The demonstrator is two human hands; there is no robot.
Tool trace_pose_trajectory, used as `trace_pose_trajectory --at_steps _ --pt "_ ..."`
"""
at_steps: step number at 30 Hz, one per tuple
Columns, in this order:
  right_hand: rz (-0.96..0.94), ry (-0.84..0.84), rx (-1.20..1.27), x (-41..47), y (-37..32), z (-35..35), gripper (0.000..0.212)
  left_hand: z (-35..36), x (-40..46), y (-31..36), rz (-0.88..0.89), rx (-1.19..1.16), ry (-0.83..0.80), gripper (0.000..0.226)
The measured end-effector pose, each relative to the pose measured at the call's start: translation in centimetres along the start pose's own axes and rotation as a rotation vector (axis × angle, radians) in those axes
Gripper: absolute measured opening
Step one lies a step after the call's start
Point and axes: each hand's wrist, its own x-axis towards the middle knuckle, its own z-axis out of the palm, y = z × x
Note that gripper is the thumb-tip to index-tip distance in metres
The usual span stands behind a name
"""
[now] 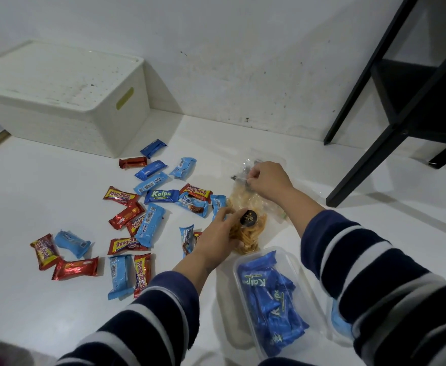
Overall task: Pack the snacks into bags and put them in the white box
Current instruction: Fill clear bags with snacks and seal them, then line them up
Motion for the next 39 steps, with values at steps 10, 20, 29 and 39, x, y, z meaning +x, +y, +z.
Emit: trace_pose_trajectory --at_steps 10,20,29,39 --pt "-0.013 0.051 -0.023 0.0 -1.1 0.8 0.014 -0.1 -0.1 0.0 0.008 0.014 0.009 0.078" --pt "-0.006 0.054 -0.023 -0.3 -1.7 0.9 0.02 -0.3 -0.4 0.2 0.004 0.044 0.005 0.078" --pt "0.015 -0.105 -0.139 -0.8 1.0 -1.9 0.026 -0.2 -0.2 -0.1 -0.035 -0.026 0.028 0.078" --pt "-0.012 -0.034 -0.203 -3.1 2.5 -1.2 0.035 0.0 -0.1 0.4 -0.065 -0.079 0.039 0.081"
